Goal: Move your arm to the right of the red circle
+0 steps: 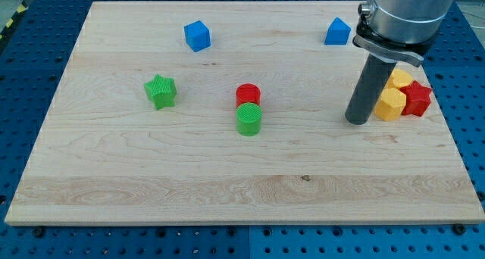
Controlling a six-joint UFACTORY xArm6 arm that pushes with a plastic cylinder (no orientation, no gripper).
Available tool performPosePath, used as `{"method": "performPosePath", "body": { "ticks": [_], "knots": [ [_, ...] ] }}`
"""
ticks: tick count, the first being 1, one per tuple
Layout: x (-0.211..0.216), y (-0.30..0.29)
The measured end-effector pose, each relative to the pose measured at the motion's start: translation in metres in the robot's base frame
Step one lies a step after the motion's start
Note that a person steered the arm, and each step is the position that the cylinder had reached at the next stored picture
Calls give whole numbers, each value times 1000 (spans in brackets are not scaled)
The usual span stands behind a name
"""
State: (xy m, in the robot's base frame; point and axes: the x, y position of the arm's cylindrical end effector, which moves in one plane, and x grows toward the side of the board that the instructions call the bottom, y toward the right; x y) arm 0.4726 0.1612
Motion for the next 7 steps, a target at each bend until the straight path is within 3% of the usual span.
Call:
{"method": "performPosePath", "body": {
  "ticks": [2, 7],
  "knots": [
    [-25, -22],
    [-30, -77]
  ]
}}
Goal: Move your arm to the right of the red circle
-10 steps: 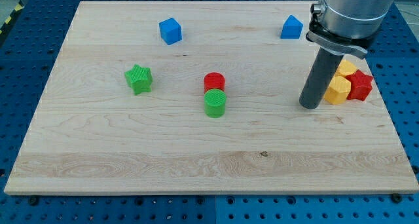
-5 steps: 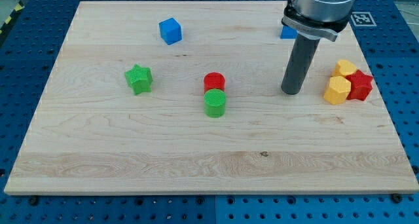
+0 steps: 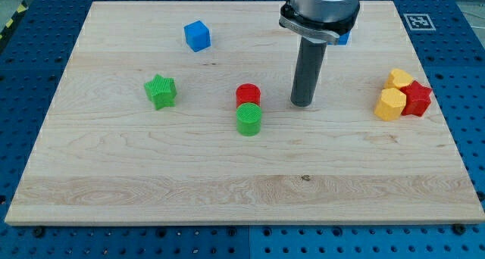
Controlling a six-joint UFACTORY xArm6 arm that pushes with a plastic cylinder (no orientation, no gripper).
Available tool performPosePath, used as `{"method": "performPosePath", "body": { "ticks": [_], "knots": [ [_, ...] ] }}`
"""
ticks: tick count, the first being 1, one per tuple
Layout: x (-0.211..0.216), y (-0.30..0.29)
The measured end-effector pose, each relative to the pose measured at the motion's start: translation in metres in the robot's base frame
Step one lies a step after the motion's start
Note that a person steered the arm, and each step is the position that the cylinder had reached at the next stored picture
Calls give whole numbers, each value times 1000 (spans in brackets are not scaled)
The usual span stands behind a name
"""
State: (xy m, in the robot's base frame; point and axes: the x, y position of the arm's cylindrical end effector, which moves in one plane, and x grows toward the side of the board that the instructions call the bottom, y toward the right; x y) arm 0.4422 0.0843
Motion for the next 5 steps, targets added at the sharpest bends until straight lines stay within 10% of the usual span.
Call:
{"method": "performPosePath", "body": {
  "ticks": [5],
  "knots": [
    [-11, -27]
  ]
}}
